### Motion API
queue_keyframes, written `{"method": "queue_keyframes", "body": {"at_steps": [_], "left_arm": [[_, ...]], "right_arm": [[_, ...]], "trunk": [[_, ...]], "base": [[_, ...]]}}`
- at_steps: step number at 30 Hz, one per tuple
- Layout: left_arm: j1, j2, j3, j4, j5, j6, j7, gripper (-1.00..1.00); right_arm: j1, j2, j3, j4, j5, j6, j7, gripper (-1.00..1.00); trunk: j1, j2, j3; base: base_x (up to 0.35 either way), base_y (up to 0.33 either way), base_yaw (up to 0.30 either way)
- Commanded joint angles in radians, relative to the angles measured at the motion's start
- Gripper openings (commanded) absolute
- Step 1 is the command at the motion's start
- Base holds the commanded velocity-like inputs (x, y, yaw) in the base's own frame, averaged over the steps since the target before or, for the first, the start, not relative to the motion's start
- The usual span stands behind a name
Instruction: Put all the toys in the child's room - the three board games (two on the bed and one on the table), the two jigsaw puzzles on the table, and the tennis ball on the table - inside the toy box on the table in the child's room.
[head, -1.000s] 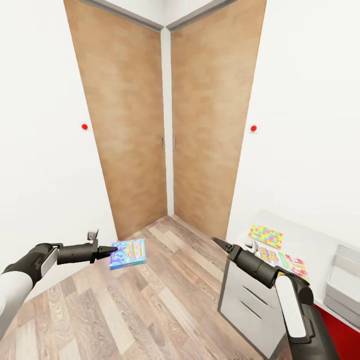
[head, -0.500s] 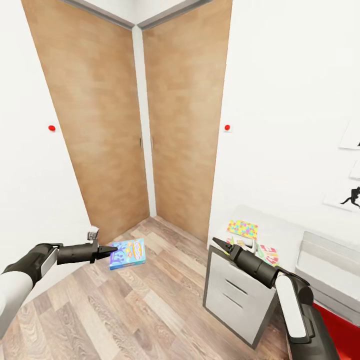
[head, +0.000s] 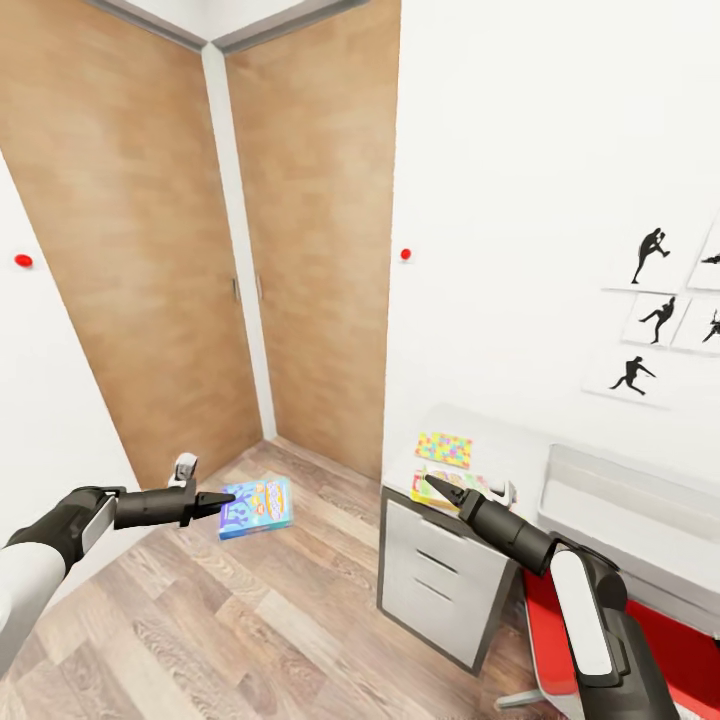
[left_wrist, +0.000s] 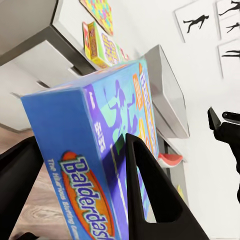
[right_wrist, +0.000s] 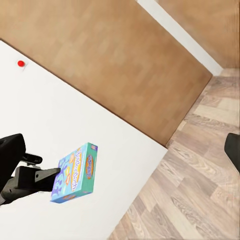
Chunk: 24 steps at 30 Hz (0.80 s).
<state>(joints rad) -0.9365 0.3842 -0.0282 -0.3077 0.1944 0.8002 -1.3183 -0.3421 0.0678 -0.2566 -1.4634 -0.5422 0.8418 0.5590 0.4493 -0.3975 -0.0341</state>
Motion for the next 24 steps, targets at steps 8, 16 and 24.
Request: {"method": "queue_keyframes", "body": {"at_steps": [8,16,24], "left_arm": [[-0.001,0.001,-0.001,-0.001,0.007,0.011,-0.002,-1.00],[-0.001,0.001,-0.001,-0.001,0.007,0.011,-0.002,-1.00],[-0.001,0.001,-0.001,-0.001,0.007,0.011,-0.002,-1.00]], "right_arm": [[-0.001,0.002,-0.003,0.000,0.001,0.006,0.004,1.00],[-0.001,0.001,-0.003,0.000,0.001,0.006,0.004,1.00],[-0.001,0.001,-0.003,0.000,0.001,0.006,0.004,1.00]], "trunk": [[0.001,-0.002,-0.002],[0.001,-0.002,-0.002],[0.001,-0.002,-0.002]], "base": [[0.000,0.000,-0.278],[0.000,0.000,-0.278],[0.000,0.000,-0.278]]}}
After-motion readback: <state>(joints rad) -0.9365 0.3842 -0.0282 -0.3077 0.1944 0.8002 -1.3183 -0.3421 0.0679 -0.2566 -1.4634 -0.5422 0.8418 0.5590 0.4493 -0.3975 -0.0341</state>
